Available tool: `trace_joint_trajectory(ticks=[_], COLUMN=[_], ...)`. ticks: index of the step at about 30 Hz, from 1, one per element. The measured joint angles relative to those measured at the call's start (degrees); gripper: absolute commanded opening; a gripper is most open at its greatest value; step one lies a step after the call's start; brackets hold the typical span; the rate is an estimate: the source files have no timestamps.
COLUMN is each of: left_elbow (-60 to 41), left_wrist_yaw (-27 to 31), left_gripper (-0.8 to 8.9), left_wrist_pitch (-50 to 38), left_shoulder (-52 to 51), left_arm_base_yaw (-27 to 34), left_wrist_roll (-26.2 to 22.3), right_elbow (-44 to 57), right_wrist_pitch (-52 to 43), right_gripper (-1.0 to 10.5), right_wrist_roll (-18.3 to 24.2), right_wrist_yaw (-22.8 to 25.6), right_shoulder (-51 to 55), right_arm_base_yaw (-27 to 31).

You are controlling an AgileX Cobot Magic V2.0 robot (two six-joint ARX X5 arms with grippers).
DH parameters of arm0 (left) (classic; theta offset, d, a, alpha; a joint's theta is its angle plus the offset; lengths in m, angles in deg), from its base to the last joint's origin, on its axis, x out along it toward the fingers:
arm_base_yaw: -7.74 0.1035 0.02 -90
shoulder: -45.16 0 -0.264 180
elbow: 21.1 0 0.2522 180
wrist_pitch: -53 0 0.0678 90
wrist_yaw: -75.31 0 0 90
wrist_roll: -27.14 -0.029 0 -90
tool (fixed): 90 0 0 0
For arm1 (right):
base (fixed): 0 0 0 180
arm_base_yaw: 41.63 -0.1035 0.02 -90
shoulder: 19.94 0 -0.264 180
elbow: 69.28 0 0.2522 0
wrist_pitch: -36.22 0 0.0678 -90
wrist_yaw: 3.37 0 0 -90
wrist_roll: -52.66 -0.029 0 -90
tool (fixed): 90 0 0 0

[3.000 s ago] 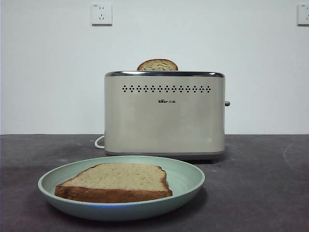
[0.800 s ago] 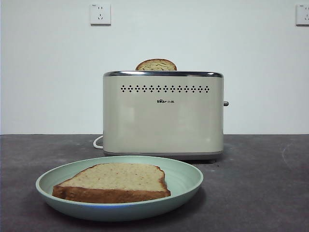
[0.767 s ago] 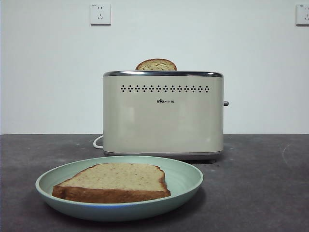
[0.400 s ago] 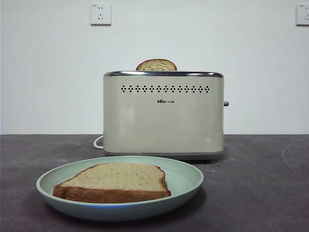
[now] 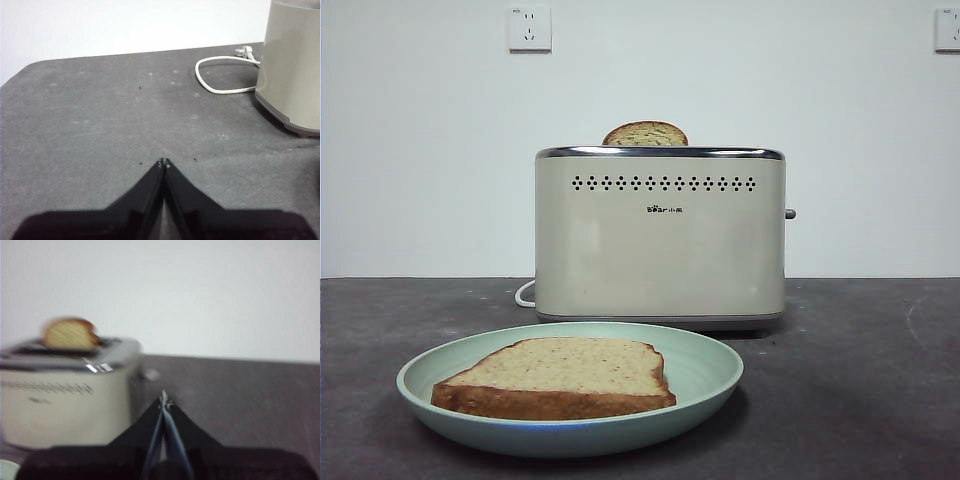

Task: Take the bread from the toaster,put the bread on the plate,put the plate on the table

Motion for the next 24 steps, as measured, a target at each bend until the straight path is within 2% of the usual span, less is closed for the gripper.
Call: trace_joint_trajectory(ticks=[2,9,18,24], left_elbow=[0.00,0.00,0.00,0.00], left_wrist_yaw=[0.00,0.02,0.15,0.15], left_gripper=[-0.04,-0.04,-0.04,-0.04], left_wrist_pitch=[0.00,0.00,0.00,0.00], left_shoulder=[0.00,0.00,0.00,0.00], left_arm_base_yaw=[0.00,0.00,0.00,0.00], left_wrist_roll=[0.00,0.00,0.00,0.00], right_elbow=[3.72,11.47,12.17,12.17], right_wrist_pitch=[-1.66,-2.91,5.73,5.81], right_gripper=[0.0,0.0,0.0,0.0], right_wrist_roll=[-0.37,-0.87,-1.77,-3.41], right_wrist_yaw=[1.38,1.49,1.68,1.68], right_shoulder=[1.81,7.80,7.80,7.82], right_arm_base_yaw=[0.00,0.00,0.00,0.00])
